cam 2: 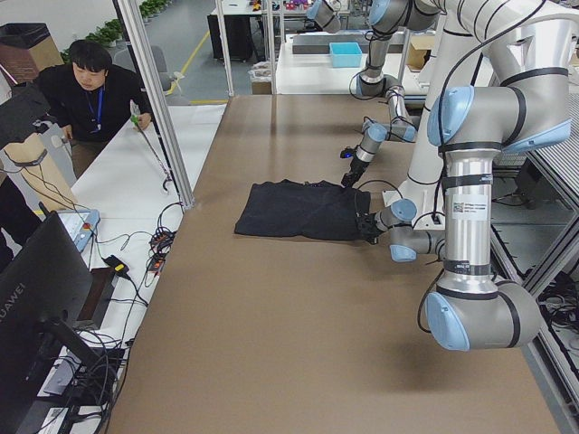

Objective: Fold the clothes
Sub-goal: 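Grasp the shirt end nearest the robot with both grippers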

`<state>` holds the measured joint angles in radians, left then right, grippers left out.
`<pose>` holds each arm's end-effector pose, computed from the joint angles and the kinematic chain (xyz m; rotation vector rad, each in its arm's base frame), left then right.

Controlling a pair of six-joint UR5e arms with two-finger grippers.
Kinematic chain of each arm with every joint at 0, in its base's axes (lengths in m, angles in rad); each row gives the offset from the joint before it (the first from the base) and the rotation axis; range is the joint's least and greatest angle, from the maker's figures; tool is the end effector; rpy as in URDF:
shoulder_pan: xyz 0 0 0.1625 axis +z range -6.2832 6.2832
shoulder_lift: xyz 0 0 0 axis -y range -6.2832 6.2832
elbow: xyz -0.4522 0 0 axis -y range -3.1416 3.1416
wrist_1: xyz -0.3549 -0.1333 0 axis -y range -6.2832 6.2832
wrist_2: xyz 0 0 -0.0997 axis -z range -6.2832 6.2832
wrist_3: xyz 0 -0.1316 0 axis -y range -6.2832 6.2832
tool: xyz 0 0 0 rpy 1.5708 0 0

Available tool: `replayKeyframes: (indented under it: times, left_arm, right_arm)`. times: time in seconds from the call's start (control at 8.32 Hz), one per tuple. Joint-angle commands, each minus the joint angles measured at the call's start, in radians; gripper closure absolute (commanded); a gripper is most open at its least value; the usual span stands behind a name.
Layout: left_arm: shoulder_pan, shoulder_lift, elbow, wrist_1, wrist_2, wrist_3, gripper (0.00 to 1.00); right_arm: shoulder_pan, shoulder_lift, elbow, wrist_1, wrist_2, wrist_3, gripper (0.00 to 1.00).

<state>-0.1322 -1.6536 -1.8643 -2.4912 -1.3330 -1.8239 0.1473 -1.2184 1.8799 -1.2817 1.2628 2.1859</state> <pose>0.4914 -0.2311 0.4214 0.1265 1.3140 -0.4824 -0.5642 -0.2588 0.3607 0.0600 -1.0153 0.8442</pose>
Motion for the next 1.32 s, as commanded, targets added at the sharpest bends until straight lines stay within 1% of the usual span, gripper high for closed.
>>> replayKeyframes:
  times: [0.0, 0.12, 0.36, 0.48, 0.6, 0.72, 0.84, 0.96, 1.08, 1.2]
  left_arm:
    - [-0.001, -0.003, -0.002, 0.0, -0.002, 0.02, 1.0]
    - [-0.001, -0.012, -0.003, 0.0, -0.002, 0.021, 1.0]
    - [-0.006, -0.02, -0.013, 0.0, -0.003, 0.023, 1.0]
    - [-0.01, -0.026, -0.03, 0.0, -0.006, 0.028, 1.0]
    - [-0.02, -0.031, -0.06, 0.0, -0.011, 0.031, 1.0]
    - [-0.023, -0.029, -0.114, 0.011, -0.024, 0.031, 1.0]
    - [-0.024, -0.017, -0.218, 0.116, -0.025, 0.029, 1.0]
    - [-0.023, -0.02, -0.36, 0.278, -0.028, 0.028, 1.0]
    - [-0.021, -0.044, -0.456, 0.413, -0.052, 0.028, 1.0]
    - [-0.079, -0.102, -0.45, 0.49, -0.104, 0.031, 1.0]
  right_arm:
    - [0.002, 0.0, 0.001, -0.001, -0.006, -0.002, 0.81]
    - [0.002, 0.0, 0.002, -0.001, -0.023, -0.009, 0.98]
    - [0.008, -0.001, 0.014, -0.002, -0.04, -0.018, 1.0]
    - [0.015, -0.004, 0.05, -0.011, -0.039, -0.046, 1.0]
    - [0.026, -0.009, 0.114, -0.014, -0.034, -0.098, 1.0]
    - [0.031, -0.018, 0.172, -0.045, -0.031, -0.115, 1.0]
    - [0.02, -0.021, 0.232, -0.107, -0.031, -0.115, 1.0]
    - [-0.02, -0.033, 0.317, -0.181, -0.031, -0.109, 1.0]
    - [-0.032, -0.033, 0.402, -0.261, -0.03, -0.112, 1.0]
    - [-0.025, -0.023, 0.424, -0.304, -0.028, -0.118, 1.0]
